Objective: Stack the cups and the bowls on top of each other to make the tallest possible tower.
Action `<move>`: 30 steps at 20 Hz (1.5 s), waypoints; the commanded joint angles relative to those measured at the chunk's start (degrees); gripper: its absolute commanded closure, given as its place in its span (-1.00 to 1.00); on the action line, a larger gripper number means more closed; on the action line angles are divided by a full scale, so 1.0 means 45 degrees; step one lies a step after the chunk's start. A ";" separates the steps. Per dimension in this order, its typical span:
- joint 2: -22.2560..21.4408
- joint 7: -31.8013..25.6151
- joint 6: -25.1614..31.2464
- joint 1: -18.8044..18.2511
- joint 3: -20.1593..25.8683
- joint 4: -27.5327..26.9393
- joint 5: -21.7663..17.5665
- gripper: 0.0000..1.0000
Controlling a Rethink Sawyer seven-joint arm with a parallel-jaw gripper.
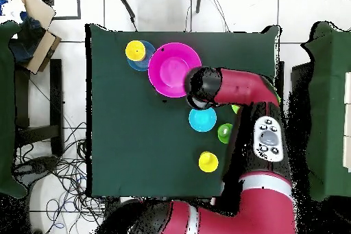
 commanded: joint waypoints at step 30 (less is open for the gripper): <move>0.1176 -0.2862 -0.2579 -0.0836 0.1332 0.0075 -0.3570 -1.00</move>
